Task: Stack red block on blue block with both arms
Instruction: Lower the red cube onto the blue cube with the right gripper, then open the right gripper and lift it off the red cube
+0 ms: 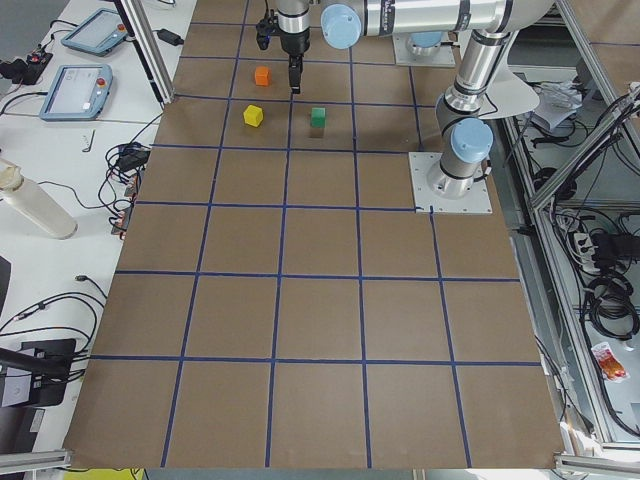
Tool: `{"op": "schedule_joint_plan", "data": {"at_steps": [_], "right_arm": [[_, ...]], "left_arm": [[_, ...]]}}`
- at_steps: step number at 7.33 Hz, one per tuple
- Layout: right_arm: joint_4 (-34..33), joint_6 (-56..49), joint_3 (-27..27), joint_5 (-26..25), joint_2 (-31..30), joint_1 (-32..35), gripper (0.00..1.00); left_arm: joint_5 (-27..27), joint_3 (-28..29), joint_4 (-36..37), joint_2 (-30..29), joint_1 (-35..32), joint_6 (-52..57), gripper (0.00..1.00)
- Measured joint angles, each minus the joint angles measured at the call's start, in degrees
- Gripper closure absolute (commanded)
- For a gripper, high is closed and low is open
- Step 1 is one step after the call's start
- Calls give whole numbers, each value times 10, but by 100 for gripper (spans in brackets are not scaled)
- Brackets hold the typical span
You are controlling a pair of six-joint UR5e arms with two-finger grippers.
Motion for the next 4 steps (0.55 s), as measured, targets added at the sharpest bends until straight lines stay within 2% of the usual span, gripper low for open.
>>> {"op": "schedule_joint_plan", "data": {"at_steps": [1,4], "right_arm": [[0,0,0,1,1,0,0],[2,-3,-2,-8,-1,0,0]], "left_arm": [[0,1,0,-1,0,0,0],[-1,-1,0,-1,0,-1,0]]}}
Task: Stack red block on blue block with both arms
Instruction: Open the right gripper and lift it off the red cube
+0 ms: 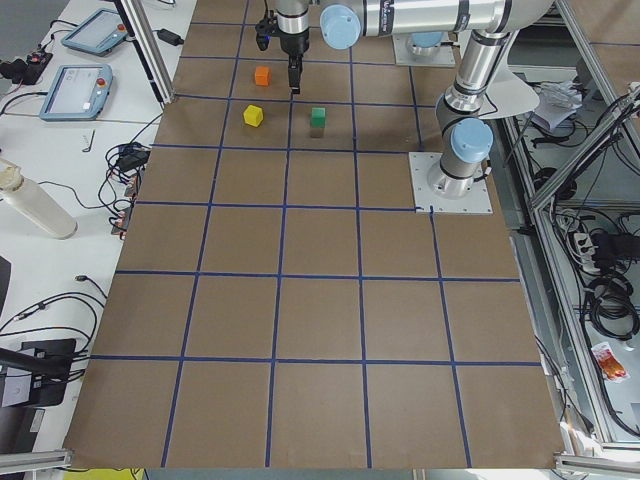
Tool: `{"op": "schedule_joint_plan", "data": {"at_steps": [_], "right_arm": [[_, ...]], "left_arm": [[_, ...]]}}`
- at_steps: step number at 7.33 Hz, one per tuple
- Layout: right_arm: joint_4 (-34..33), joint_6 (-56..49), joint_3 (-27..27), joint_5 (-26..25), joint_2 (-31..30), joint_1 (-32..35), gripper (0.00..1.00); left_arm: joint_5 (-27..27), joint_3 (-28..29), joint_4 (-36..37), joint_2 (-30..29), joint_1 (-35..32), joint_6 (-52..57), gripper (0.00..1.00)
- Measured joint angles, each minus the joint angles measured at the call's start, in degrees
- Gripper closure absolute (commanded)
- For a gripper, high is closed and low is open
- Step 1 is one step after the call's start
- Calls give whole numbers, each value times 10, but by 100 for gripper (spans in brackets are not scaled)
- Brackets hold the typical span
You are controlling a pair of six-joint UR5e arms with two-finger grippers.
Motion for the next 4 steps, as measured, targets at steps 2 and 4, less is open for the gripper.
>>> {"op": "schedule_joint_plan", "data": {"at_steps": [2,4], "right_arm": [[29,-1,-30,-21,-19,1,0],[183,51,-122,-15,-54,16,0]], "left_arm": [[0,2,0,0,0,0,0],[0,2,0,-1,0,0,0]]}}
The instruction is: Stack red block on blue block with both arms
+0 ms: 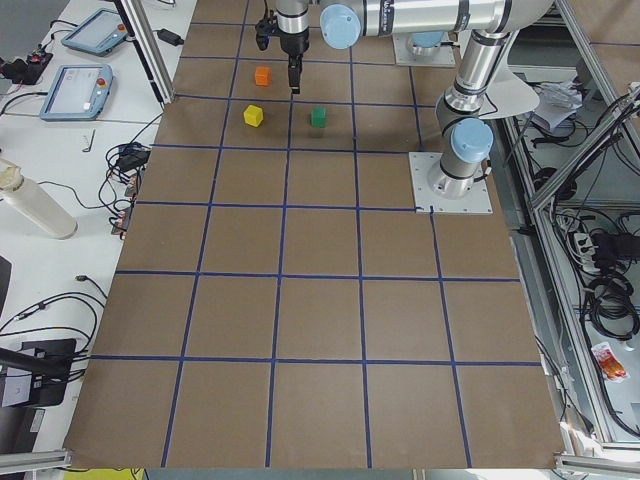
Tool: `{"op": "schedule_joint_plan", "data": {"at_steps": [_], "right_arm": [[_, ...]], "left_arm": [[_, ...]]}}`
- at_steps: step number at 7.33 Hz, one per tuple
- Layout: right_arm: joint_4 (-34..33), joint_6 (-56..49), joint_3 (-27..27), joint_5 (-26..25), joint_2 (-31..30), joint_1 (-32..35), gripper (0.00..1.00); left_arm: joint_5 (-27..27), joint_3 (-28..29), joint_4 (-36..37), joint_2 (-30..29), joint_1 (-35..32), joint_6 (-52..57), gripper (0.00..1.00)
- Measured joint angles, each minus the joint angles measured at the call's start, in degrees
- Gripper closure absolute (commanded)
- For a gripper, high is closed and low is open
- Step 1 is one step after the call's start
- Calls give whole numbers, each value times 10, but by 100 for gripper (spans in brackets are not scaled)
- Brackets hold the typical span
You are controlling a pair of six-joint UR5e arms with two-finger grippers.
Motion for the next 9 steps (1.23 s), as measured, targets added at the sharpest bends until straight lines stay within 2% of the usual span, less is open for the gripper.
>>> {"op": "schedule_joint_plan", "data": {"at_steps": [1,3,5,7,9], "right_arm": [[64,53,-43,2,-11,28,0],[151,143,-103,6,-37,91,0],[205,220,-133,22,-59,118,0],[173,298,-123,25,-60,149,0],[146,323,-119,21,-57,164,0]], "left_arm": [[0,-1,0,1,0,0,0],[1,-3,1,6,-2,-1,0],[1,-2,1,12,-6,-1,0],[24,-1,4,20,-23,-3,0],[42,1,18,21,-30,-5,0]]}}
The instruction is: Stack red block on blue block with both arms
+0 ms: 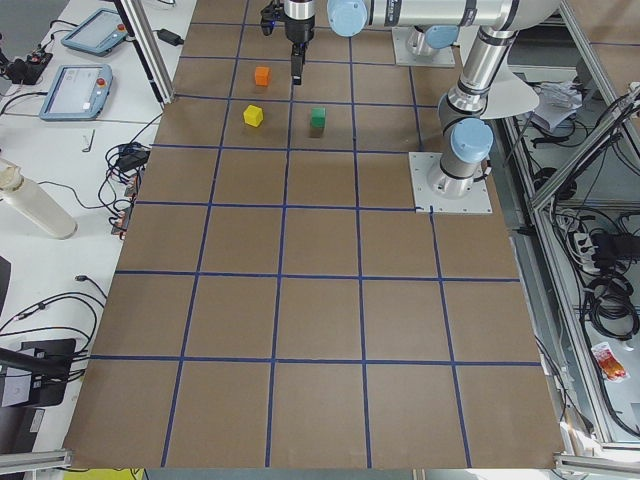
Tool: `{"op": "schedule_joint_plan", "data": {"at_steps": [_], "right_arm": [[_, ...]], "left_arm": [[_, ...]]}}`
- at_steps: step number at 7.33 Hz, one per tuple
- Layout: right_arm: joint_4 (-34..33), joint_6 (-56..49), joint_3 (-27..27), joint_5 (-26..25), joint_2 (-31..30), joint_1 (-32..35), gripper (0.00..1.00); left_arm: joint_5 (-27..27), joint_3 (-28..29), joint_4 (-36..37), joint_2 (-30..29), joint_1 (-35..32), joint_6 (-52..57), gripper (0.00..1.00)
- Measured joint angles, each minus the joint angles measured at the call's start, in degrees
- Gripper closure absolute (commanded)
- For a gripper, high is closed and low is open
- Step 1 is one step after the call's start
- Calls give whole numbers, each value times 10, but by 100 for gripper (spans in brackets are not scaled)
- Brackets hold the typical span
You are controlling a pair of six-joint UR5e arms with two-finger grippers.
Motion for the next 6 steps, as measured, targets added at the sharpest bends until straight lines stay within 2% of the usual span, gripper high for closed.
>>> {"op": "schedule_joint_plan", "data": {"at_steps": [2,6], "right_arm": [[-5,3,1,1,2,2,0],[-2,4,1,9,1,4,0]], "left_arm": [[0,1,4,7,-1,0,0],[-49,-3,-3,21,-2,-1,0]]}}
